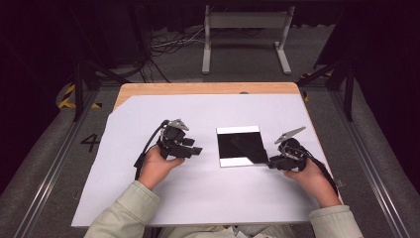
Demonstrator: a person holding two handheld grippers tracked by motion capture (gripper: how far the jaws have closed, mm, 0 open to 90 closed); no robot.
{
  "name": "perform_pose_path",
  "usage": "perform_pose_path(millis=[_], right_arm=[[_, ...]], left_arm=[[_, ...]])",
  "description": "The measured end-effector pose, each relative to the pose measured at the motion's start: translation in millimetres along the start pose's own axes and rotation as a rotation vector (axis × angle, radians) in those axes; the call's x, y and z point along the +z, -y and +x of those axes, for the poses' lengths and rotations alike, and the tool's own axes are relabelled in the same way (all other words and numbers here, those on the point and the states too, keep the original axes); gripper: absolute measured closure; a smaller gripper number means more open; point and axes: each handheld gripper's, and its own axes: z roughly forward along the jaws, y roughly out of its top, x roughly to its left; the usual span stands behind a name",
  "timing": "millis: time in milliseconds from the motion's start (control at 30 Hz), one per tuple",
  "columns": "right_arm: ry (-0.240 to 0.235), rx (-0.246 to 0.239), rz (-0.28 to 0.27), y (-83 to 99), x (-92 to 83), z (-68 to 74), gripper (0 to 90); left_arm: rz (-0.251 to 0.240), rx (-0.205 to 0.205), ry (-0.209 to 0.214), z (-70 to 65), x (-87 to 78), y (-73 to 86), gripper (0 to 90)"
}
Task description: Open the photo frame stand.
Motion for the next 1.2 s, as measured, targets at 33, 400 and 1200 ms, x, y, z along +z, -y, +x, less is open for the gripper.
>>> perform_pose_path(millis=[33, 400, 1200], right_arm=[[0.0, 0.003, 0.004, 0.0, 0.3, 0.3, 71.3], [0.007, -0.008, 0.037, -2.2, 5.7, 1.3, 73.0], [0.011, -0.029, -0.025, -6.0, -11.9, 1.7, 89.7]], left_arm=[[0.002, -0.002, 0.0, 0.2, -0.3, 0.2, 49.7], [-0.002, -0.011, -0.005, 0.0, -0.3, 1.7, 49.3], [-0.001, -0.018, -0.01, 0.9, -1.0, 3.3, 48.5]])
